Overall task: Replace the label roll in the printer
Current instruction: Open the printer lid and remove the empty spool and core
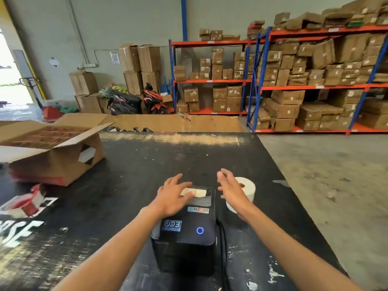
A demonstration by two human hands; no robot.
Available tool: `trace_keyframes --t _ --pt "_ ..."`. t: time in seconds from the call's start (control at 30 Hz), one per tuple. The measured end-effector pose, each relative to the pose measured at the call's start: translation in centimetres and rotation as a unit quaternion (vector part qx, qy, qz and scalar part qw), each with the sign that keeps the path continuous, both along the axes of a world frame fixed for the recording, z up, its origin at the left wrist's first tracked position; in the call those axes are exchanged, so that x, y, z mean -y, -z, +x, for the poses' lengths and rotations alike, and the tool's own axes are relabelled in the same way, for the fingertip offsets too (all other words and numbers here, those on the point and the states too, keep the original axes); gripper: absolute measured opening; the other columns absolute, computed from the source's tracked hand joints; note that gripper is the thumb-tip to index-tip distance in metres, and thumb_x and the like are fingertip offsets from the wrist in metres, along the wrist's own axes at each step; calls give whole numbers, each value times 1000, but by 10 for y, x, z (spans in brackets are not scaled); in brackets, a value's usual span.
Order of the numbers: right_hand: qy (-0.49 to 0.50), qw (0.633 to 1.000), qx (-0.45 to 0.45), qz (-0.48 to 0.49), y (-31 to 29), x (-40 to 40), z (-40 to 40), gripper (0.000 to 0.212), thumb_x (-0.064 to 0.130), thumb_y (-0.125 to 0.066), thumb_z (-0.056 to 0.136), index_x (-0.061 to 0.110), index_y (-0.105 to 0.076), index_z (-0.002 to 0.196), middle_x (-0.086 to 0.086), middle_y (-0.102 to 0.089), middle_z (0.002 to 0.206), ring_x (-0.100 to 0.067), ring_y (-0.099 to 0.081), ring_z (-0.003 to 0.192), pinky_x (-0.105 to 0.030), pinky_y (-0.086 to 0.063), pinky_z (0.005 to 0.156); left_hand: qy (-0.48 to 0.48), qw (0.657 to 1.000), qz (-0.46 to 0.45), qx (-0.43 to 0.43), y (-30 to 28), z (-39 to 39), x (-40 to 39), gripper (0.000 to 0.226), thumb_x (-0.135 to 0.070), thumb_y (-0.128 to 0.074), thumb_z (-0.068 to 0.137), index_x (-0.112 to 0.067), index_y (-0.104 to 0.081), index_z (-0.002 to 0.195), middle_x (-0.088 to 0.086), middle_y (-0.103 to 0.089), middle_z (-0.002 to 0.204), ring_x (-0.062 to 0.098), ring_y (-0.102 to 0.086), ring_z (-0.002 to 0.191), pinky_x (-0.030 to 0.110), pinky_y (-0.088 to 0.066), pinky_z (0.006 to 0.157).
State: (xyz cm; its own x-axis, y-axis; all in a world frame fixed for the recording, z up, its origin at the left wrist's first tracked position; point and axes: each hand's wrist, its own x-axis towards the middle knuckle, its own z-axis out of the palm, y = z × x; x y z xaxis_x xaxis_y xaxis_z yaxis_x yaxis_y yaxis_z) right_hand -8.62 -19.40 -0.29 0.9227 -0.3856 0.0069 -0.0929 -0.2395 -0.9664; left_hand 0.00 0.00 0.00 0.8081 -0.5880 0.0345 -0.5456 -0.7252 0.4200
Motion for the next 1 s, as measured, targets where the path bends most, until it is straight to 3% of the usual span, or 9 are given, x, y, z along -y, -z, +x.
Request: trace_keyframes --t 0.1,0.2,0.33,0.57,0.63,0.73,0.83,0.9,1.0 --pt "18 999 -46 -17 24 -22 -19 53 45 -35 104 21 -33 151 -3 -46 150 -19 -47 133 -43 -38 114 12 999 50 9 22 -13 -11 57 -59 -40 95 -39 -35 148 0 -13 165 28 -4 152 56 -14 118" --pt "31 997 -62 -30 52 -44 -45 51 42 -39 104 21 -34 151 -3 -45 148 -14 -44 133 -32 -33 113 8 998 34 46 40 -19 -17 58 -61 -34 96 -41 -28 150 -1 -17 165 24 -5 152 51 -19 118" --pt "59 998 -23 14 73 -67 -77 50 47 -42 102 31 -38 149 9 -46 141 -6 -45 129 -28 -34 112 6 997 26 76 46 -17 -17 59 -62 -30 96 -41 -27 151 0 -18 165 25 -7 153 50 -23 118" --pt "105 993 31 37 101 -95 -106 57 56 -54 90 33 -48 142 12 -56 134 0 -55 123 -23 -47 102 7 997 16 75 51 -16 -18 59 -61 -31 96 -39 -30 151 2 -20 164 27 -10 152 51 -24 117" --pt "116 992 38 25 101 -98 -111 48 46 -62 91 35 -54 136 12 -60 127 3 -61 114 -20 -51 95 4 997 11 77 51 -15 -20 59 -61 -32 96 -38 -32 150 1 -22 164 27 -11 152 51 -25 115" --pt "117 992 50 26 105 -95 -114 49 29 -77 85 24 -61 131 5 -69 120 0 -66 106 -23 -56 92 10 996 7 85 49 -13 -18 59 -60 -33 96 -37 -34 150 2 -24 163 28 -13 151 52 -27 113" --pt "125 990 55 13 109 -93 -118 52 19 -85 76 21 -59 121 1 -67 107 3 -62 90 -19 -54 80 17 996 14 88 50 -15 -17 59 -59 -32 96 -36 -33 150 3 -25 163 29 -14 151 52 -28 113" --pt "144 987 66 6 113 -94 -119 48 19 -86 74 21 -55 110 -1 -63 99 -6 -58 83 -24 -53 76 18 996 10 85 52 -17 -18 58 -59 -33 96 -36 -34 150 3 -25 163 29 -14 151 53 -28 114" --pt "153 985 79 0 121 -95 -119 42 23 -85 76 22 -50 99 9 -58 87 -10 -52 72 -30 -47 69 21 996 2 83 51 -18 -20 58 -58 -34 96 -35 -35 150 3 -26 162 29 -15 151 53 -28 114"
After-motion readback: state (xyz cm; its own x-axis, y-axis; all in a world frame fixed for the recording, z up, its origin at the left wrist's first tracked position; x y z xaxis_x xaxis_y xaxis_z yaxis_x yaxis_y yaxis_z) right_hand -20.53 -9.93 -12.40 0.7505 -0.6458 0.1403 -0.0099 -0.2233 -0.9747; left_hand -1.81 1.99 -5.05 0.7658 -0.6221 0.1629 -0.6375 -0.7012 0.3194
